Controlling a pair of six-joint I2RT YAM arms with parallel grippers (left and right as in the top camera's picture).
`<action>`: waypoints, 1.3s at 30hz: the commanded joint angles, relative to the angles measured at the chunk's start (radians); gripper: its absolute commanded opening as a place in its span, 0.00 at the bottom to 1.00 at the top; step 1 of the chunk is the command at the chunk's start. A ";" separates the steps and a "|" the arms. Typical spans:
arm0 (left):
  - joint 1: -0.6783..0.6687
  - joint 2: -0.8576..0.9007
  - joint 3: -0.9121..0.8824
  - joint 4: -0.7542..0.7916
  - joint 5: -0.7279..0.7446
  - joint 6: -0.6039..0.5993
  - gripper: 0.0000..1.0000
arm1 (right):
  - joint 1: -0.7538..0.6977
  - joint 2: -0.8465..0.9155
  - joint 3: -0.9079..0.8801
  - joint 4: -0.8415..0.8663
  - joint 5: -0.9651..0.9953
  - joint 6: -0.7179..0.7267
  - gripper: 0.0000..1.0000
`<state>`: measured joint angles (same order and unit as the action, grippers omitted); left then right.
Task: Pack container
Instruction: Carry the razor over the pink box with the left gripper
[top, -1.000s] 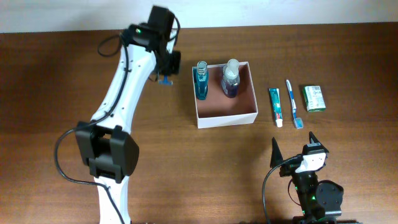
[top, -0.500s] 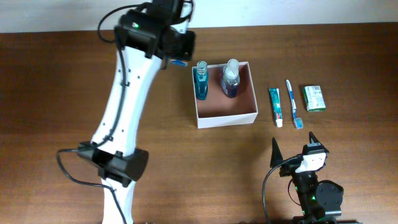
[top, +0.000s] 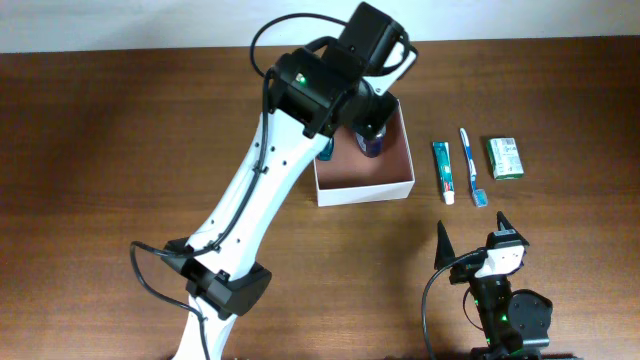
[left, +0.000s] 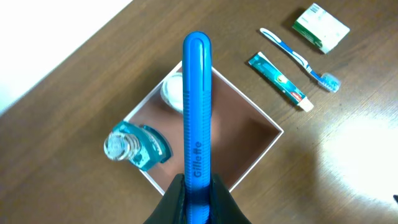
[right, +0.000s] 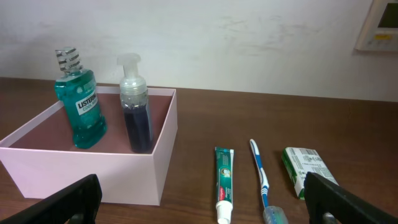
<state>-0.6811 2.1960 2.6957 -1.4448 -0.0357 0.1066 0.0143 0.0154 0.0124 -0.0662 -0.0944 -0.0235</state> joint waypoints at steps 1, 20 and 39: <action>0.003 0.027 -0.006 0.014 -0.032 0.068 0.04 | -0.002 -0.012 -0.007 -0.003 0.005 0.006 0.99; 0.003 0.257 -0.025 0.039 -0.032 -0.001 0.04 | -0.002 -0.012 -0.007 -0.003 0.005 0.006 0.99; 0.004 0.308 -0.025 0.039 -0.032 -0.001 0.08 | -0.002 -0.012 -0.007 -0.003 0.005 0.006 0.99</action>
<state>-0.6807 2.4653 2.6720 -1.4063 -0.0597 0.1150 0.0143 0.0154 0.0124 -0.0662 -0.0944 -0.0223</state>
